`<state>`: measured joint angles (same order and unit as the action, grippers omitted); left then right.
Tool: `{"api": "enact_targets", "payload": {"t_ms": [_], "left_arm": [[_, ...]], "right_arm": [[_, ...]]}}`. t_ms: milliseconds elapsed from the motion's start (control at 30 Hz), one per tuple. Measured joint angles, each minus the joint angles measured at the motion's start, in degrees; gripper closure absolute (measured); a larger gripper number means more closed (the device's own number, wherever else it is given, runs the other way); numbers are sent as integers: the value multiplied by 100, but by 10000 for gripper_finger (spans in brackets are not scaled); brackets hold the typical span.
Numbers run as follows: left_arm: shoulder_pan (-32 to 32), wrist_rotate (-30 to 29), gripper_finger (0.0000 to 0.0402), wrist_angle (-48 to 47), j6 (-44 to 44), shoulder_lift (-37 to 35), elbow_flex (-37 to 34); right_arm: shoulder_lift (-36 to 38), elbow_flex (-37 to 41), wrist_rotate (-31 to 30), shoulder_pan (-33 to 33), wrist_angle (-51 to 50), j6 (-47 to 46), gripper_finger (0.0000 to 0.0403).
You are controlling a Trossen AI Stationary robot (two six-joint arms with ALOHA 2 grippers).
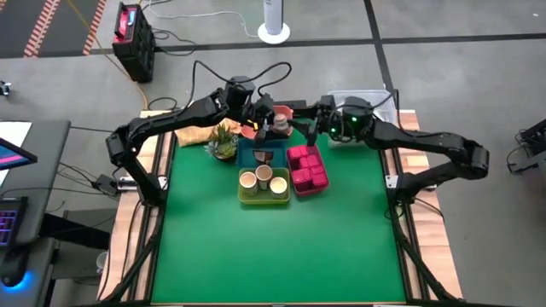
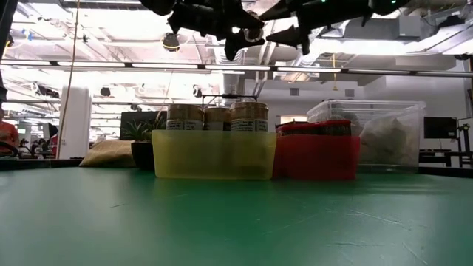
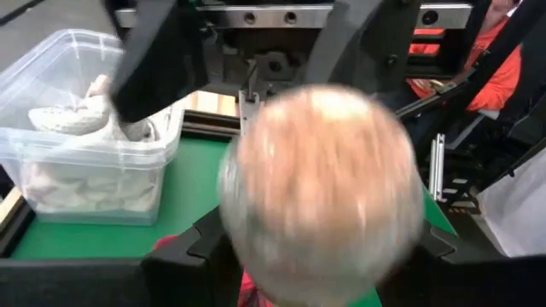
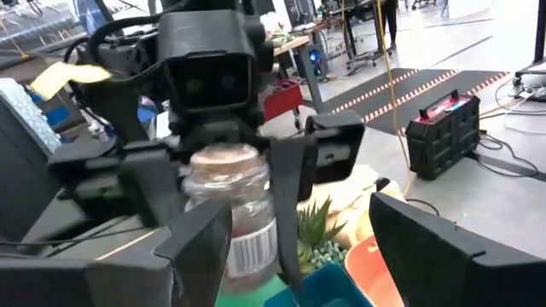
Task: Sort spices by type
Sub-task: Put the right brown seasoning bottle into the orange bin
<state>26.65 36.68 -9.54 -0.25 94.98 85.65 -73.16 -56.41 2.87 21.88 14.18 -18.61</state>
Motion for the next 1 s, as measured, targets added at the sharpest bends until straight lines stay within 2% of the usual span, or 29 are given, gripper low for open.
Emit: {"api": "enact_targets", "payload": {"t_ms": [200, 600, 800, 1000], "left_arm": [[-7, 13, 211, -45, 2, 5, -11], [198, -50, 211, -104, -76, -37, -9], [427, -1213, 211, -728, 912, -11, -11], [756, -1543, 211, -656, 1267, 440, -245]], "right_arm": [[-383, -398, 47, -121, -229, 36, 102], [170, -770, 16, 33, -2412, 563, 102], [131, -768, -249, -13, -2634, 260, 102], [143, -762, -899, -328, -2947, -95, 102]]}}
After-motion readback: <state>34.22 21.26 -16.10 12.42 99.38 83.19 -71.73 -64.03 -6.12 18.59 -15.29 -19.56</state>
